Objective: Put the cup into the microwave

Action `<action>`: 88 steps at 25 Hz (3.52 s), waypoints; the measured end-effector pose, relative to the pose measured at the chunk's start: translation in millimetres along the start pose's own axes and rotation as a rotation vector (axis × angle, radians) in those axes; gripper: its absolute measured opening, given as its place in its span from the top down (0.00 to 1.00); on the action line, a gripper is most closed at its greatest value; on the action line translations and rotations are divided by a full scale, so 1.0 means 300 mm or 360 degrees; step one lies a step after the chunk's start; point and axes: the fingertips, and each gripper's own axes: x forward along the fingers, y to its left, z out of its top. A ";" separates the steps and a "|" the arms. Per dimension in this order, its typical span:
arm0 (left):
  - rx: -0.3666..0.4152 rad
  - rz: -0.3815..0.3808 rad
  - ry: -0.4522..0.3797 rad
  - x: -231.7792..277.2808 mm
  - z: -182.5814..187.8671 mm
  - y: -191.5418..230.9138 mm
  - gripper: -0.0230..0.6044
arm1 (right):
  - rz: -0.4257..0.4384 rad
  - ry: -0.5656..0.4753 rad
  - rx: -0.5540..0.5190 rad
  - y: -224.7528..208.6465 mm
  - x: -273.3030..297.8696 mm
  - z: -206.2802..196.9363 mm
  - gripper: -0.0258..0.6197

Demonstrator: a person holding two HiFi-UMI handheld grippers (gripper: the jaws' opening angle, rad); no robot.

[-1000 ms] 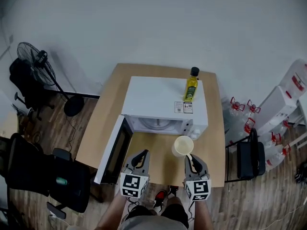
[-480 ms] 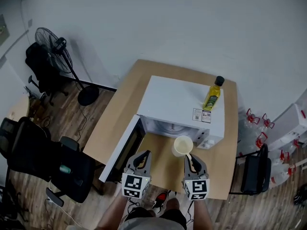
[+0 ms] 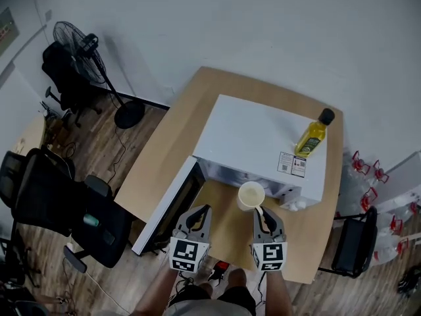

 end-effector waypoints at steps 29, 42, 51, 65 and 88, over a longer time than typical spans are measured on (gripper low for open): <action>-0.0136 0.0136 0.0113 0.258 -0.045 0.087 0.92 | 0.0104 0.0082 0.0033 -0.112 0.364 -0.101 0.88; -0.0171 0.0209 0.0148 0.276 -0.074 0.100 0.92 | 0.0151 0.0052 0.0007 -0.117 0.448 -0.096 0.88; -0.0188 0.0250 0.0159 0.258 -0.083 0.105 0.92 | 0.0177 0.0063 -0.0006 -0.104 0.486 -0.099 0.87; -0.0185 0.0249 0.0171 0.239 -0.095 0.101 0.92 | 0.0217 0.0087 0.0141 -0.111 0.484 -0.111 0.64; -0.0068 0.0133 0.0036 0.163 0.052 0.044 0.92 | 0.0157 0.0030 0.0105 -0.096 0.320 0.001 0.62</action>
